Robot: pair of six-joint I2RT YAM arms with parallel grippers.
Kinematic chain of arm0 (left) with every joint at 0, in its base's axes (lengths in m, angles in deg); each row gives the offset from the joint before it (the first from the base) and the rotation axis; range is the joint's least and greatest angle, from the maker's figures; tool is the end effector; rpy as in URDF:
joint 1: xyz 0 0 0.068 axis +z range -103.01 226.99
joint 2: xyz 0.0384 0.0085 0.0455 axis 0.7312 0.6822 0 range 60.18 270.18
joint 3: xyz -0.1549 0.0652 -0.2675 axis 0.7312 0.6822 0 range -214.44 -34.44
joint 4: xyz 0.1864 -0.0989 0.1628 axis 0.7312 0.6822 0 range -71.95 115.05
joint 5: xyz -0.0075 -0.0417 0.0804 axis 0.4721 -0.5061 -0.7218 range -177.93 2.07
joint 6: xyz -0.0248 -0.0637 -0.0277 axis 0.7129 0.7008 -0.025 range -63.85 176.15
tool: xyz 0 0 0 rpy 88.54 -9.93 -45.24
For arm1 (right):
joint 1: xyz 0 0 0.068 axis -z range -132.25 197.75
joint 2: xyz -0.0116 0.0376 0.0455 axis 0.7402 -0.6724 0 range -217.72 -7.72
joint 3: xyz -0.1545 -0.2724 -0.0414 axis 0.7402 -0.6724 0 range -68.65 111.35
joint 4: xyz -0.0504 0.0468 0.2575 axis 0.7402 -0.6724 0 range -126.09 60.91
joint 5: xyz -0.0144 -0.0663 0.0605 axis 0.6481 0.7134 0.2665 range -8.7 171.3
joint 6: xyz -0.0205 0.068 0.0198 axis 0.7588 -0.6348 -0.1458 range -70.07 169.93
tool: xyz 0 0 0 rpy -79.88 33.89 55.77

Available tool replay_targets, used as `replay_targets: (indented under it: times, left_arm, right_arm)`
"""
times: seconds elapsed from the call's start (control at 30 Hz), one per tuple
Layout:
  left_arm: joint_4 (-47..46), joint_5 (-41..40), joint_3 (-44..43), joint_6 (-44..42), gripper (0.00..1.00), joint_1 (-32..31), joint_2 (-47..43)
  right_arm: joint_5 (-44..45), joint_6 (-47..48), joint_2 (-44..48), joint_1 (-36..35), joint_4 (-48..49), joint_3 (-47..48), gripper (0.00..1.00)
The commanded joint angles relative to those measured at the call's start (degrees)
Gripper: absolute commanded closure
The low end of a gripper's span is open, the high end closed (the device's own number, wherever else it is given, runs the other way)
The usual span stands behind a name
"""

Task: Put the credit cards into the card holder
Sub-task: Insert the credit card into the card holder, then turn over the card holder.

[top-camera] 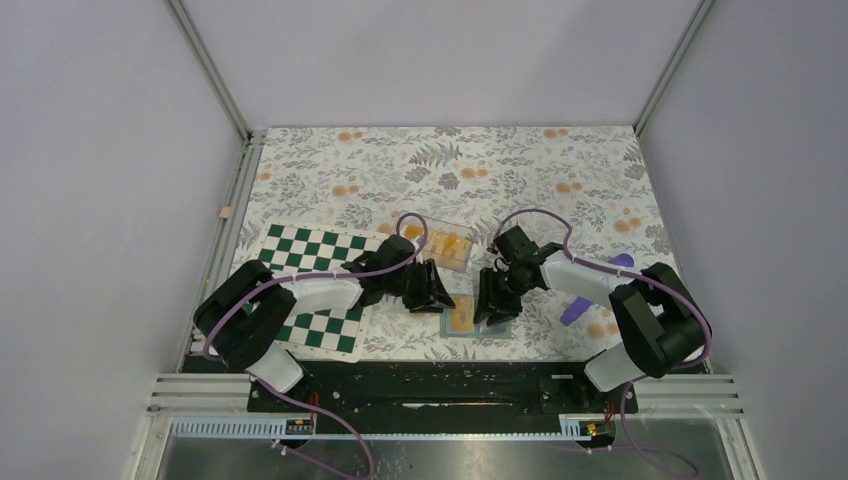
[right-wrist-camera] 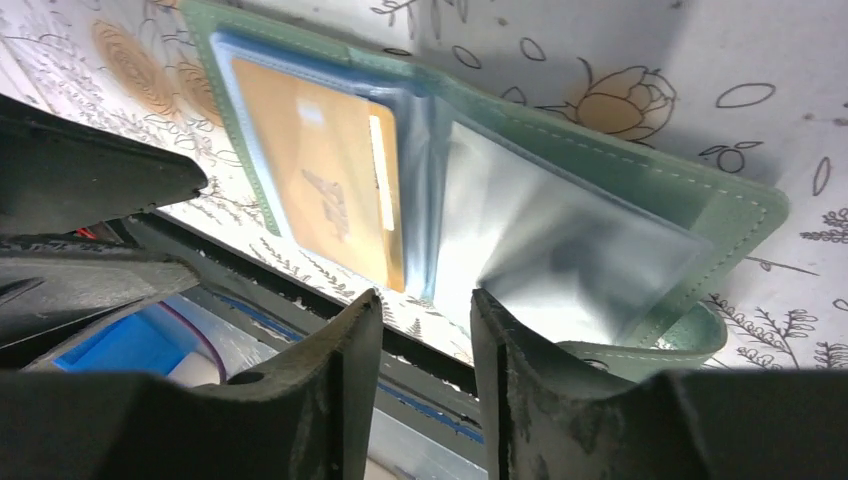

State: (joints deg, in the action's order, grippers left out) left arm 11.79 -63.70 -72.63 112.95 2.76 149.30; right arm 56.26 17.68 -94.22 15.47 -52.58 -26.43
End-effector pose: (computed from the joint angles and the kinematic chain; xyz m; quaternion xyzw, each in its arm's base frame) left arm 0.2061 -0.2359 0.1737 -0.0184 0.9057 -0.4139 0.0902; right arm 0.2157 0.1669 0.1692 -0.0420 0.9579 0.2803 0.0456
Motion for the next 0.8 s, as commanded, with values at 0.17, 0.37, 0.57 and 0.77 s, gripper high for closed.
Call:
replay_targets:
  times: [0.17,0.37,0.57,0.77]
  left_arm:
    - [-4.9,1.5,-2.2,1.2,0.58,-1.4,4.6]
    - [-6.6,1.1,-2.1,1.7,0.59,-1.9,6.0]
    - [4.2,-5.5,-5.2,-1.9,0.57,-3.2,2.1]
    - [9.8,-10.6,-7.4,-3.2,0.56,-5.2,-1.5]
  right_arm:
    - [0.6,1.6,-4.9,-0.2,1.2,-0.3,0.73]
    - [0.2,1.7,-6.4,-0.2,2.0,-0.8,0.82]
    - [-0.2,1.8,-7.1,-0.2,2.2,-1.0,0.87]
    - [-0.6,1.9,-7.5,-0.2,2.2,-0.7,0.89]
